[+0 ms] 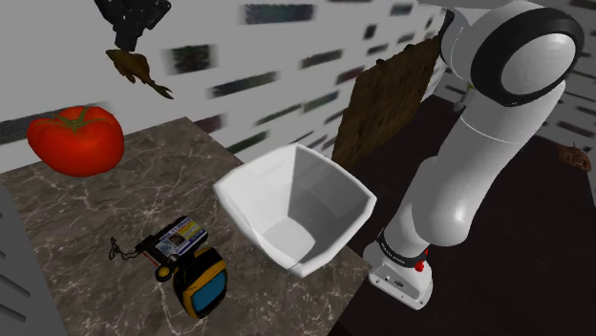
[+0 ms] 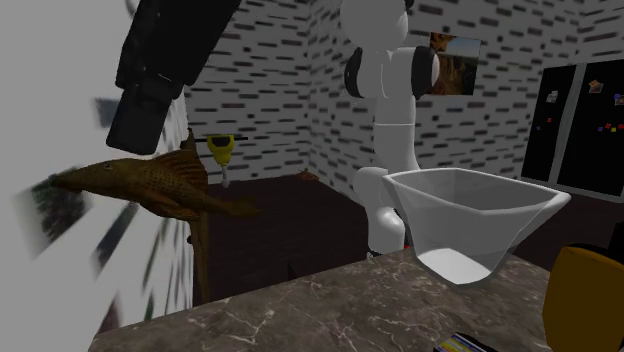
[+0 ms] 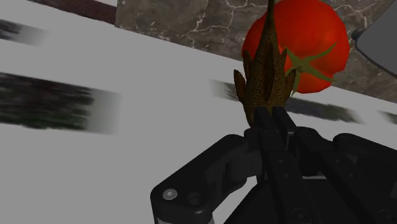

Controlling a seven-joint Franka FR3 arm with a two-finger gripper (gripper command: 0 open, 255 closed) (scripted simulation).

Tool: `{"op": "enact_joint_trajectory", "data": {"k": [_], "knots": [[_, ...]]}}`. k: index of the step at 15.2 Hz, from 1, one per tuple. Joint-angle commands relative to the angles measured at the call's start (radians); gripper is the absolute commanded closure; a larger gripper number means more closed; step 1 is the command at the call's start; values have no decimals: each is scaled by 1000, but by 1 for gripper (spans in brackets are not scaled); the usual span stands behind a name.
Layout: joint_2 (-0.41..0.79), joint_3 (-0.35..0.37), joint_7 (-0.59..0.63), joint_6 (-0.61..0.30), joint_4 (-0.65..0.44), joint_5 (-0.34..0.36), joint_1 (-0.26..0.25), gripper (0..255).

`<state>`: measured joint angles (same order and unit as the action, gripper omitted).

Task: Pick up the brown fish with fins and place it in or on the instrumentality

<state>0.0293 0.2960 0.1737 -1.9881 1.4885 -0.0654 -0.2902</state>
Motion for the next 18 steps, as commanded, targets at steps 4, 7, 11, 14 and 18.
{"op": "enact_joint_trajectory", "data": {"k": [4,7,11,14,18], "knots": [[-201,10,20,-38,228,-51,-13,255],[-307,17,38,-41,331,-75,-29,255],[-441,29,68,-31,447,-105,-55,255],[-536,41,96,-13,519,-126,-78,255],[-658,61,140,21,598,-152,-112,255]]}}
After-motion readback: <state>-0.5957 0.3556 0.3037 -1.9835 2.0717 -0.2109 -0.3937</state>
